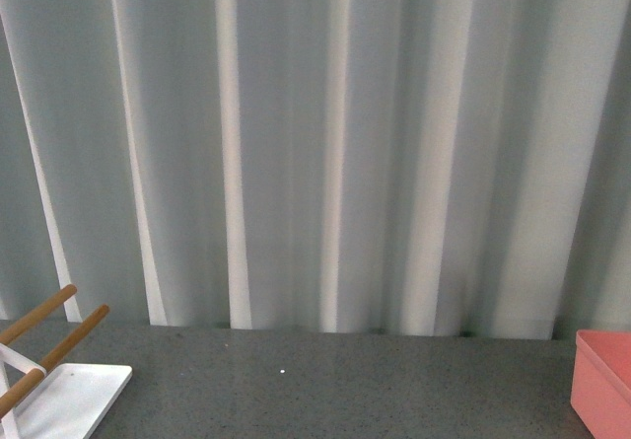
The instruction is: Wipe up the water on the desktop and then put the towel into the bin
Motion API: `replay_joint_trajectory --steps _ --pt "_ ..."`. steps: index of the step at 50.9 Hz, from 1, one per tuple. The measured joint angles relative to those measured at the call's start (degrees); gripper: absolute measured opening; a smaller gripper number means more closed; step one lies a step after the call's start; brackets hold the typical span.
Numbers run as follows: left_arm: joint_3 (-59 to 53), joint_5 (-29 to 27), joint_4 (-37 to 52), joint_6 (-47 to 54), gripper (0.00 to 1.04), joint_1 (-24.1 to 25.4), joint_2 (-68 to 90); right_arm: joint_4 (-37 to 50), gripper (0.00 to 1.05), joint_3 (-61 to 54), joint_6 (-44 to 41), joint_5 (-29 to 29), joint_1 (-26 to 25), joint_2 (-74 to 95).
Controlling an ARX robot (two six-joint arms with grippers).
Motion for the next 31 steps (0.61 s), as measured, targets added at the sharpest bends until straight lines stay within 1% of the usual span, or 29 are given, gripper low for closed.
replay_joint_trajectory --steps 4,9,15,31 --pt "0.0 0.0 0.0 0.0 0.98 0.0 0.0 0.8 0.03 -2.7 -2.9 -0.4 -4.5 -0.7" --pt "0.0 0.0 0.0 0.0 0.98 0.0 0.0 4.1 0.03 -6.7 -5.3 -1.8 -7.1 0.4" --pt "0.0 0.0 0.0 0.0 0.98 0.0 0.0 6.2 0.03 -7.9 -5.7 -3.4 -7.7 3.9" --pt "0.0 0.0 0.0 0.0 0.98 0.0 0.0 9.3 0.03 -9.2 -5.3 -2.8 -7.0 8.2"
